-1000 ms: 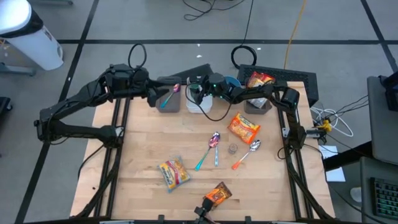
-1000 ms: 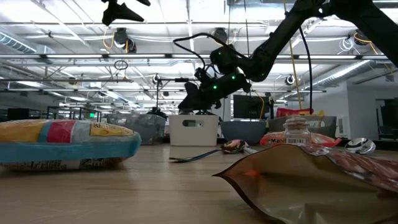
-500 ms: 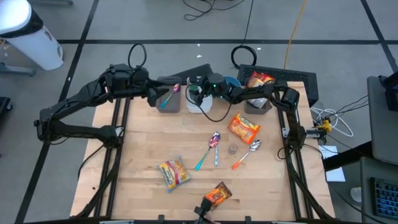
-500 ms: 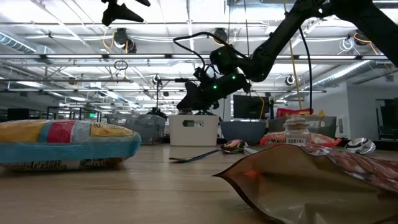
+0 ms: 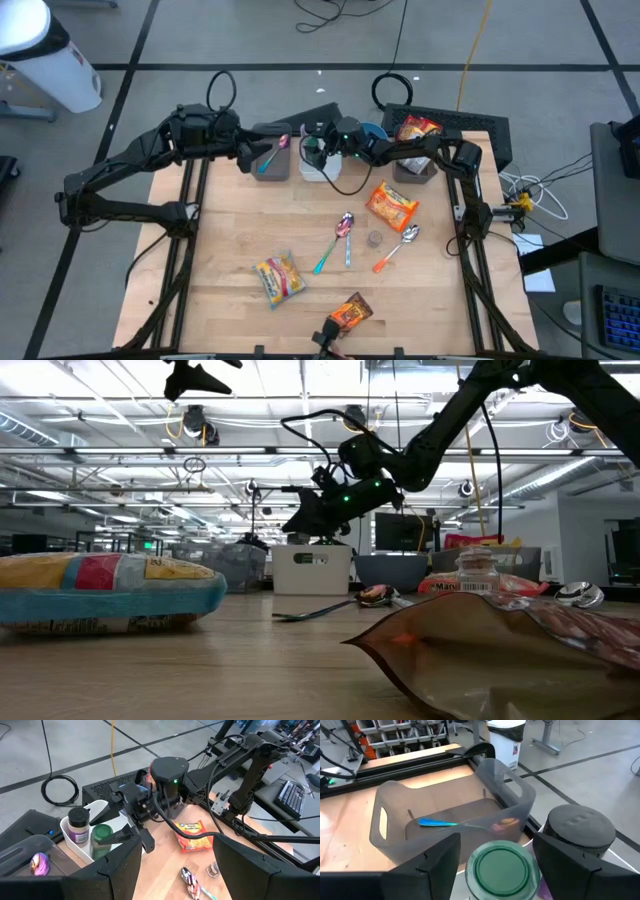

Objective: Pick & Place Food Item
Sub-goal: Put the blue spoon into the left black bin

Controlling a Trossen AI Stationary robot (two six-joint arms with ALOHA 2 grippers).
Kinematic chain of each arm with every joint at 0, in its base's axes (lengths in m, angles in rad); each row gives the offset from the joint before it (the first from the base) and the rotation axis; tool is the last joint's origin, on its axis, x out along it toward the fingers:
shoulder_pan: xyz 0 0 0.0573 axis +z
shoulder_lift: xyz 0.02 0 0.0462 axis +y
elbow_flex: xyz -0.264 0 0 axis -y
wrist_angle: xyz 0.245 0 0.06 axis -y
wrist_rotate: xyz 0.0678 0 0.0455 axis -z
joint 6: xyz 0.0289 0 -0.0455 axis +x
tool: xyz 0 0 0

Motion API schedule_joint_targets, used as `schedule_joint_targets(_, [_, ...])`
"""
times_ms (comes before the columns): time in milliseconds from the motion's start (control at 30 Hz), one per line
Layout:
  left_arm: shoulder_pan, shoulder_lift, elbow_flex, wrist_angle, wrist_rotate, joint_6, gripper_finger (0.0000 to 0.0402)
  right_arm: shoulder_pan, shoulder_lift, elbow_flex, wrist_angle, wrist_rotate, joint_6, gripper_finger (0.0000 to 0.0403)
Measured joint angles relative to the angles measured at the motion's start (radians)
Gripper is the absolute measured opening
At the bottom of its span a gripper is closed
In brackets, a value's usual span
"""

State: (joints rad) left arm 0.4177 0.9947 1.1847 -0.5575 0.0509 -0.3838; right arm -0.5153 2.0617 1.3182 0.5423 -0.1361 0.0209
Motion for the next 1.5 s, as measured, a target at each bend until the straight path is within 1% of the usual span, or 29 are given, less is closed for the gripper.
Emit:
schedule_joint_targets(200, [-0.002,0.000,0.000,0.000,0.000,0.000,0.0255,0.000,0.000,0.000,0.014,0.005,0.011,0.0253])
schedule_joint_targets(300, [-0.002,0.000,0.000,0.000,0.000,0.000,0.0255,0.000,-0.007,0.000,0.008,0.012,-0.009,0.0253])
schedule_joint_targets(467, [-0.002,0.000,0.000,0.000,0.000,0.001,0.0255,-0.001,-0.013,0.000,-0.004,0.059,-0.037,0.0253])
schedule_joint_targets(667, [-0.002,0.000,0.000,0.000,-0.001,0.008,0.0255,-0.008,-0.070,0.001,-0.018,0.061,-0.068,0.0252])
schedule_joint_targets(800, [-0.001,0.000,0.000,-0.001,-0.002,0.015,0.0255,-0.010,-0.121,-0.001,-0.027,0.062,-0.074,0.0242])
schedule_joint_targets(933, [-0.001,0.000,0.000,-0.001,-0.006,0.032,0.0255,-0.009,-0.176,0.000,-0.102,0.058,-0.071,0.0230])
schedule_joint_targets(1033, [-0.001,0.000,0.000,0.000,-0.008,0.052,0.0255,-0.009,-0.218,-0.001,-0.156,0.056,-0.024,0.0223])
schedule_joint_targets(1133, [-0.001,0.000,0.000,0.008,-0.026,0.076,0.0255,-0.009,-0.272,-0.001,-0.191,0.055,0.058,0.0222])
schedule_joint_targets(1267, [-0.001,0.000,0.000,0.037,-0.037,0.098,0.0255,-0.007,-0.330,-0.001,-0.195,0.055,0.161,0.0224])
schedule_joint_targets(1400, [-0.001,0.000,0.000,0.076,-0.037,0.168,0.0255,-0.007,-0.380,0.000,-0.158,0.055,0.195,0.0226])
schedule_joint_targets(1500, [-0.001,0.004,0.000,0.103,-0.031,0.147,0.0255,-0.007,-0.423,0.000,-0.168,0.052,0.286,0.0223])
